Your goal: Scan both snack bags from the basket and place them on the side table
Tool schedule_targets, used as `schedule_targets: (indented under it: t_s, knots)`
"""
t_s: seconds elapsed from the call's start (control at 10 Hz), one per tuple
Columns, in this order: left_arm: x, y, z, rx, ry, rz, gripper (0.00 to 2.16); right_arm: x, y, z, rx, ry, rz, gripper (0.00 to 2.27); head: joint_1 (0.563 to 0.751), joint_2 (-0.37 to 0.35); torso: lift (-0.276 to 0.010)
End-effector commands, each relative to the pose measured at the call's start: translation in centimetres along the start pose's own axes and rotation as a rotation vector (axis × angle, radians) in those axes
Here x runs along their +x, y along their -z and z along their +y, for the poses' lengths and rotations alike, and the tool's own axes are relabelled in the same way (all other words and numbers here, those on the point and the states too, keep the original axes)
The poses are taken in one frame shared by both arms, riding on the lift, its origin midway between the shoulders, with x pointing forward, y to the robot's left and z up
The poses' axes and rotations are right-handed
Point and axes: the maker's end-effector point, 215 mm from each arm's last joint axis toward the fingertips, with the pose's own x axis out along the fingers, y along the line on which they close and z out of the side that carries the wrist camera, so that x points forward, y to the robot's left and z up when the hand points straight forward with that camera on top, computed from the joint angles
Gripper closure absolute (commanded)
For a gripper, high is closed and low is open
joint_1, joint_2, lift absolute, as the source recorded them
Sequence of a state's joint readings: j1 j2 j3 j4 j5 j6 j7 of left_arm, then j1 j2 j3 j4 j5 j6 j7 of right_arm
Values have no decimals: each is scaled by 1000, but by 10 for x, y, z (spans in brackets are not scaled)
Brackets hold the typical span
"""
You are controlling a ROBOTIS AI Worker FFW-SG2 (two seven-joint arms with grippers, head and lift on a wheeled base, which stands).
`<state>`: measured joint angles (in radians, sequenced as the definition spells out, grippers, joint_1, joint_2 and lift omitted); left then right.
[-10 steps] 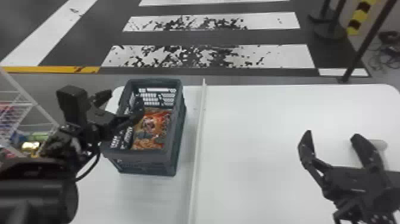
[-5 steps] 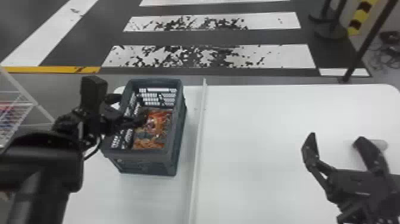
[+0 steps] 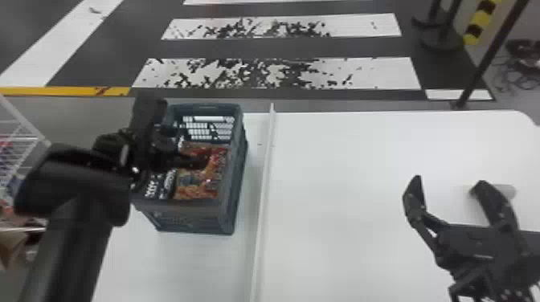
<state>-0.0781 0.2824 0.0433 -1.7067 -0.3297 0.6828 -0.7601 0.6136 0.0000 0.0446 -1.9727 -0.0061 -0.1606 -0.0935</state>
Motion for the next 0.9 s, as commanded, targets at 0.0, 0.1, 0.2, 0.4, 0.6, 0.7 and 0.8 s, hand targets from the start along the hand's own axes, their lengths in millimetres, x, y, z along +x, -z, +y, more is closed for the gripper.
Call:
schedule_targets:
  t_s: [0.0, 0.1, 0.2, 0.4, 0.6, 0.7, 0.8]
  knots:
    - [15, 5, -5, 10, 24, 62, 36, 0, 2, -2, -1, 3, 3, 56, 695, 84, -75]
    - [25, 10, -9, 9, 48, 104, 36, 0, 3, -3, -1, 5, 5, 56, 695, 78, -75]
    - [29, 27, -14, -13, 70, 162, 36, 2, 5, -3, 1, 4, 10, 56, 695, 70, -75]
    - [35, 48, -19, -5, 86, 241, 36, 8, 9, -3, 12, -2, 14, 56, 695, 70, -75]
    - [46, 65, -25, 9, 114, 314, 33, 8, 10, -5, 11, 0, 17, 56, 695, 73, -75]
    - [49, 71, -26, 12, 116, 335, -2, 8, 11, -6, 10, 1, 19, 56, 695, 70, -75]
    - [51, 77, -29, 21, 124, 355, -2, 9, 11, -6, 13, 1, 19, 56, 695, 70, -75]
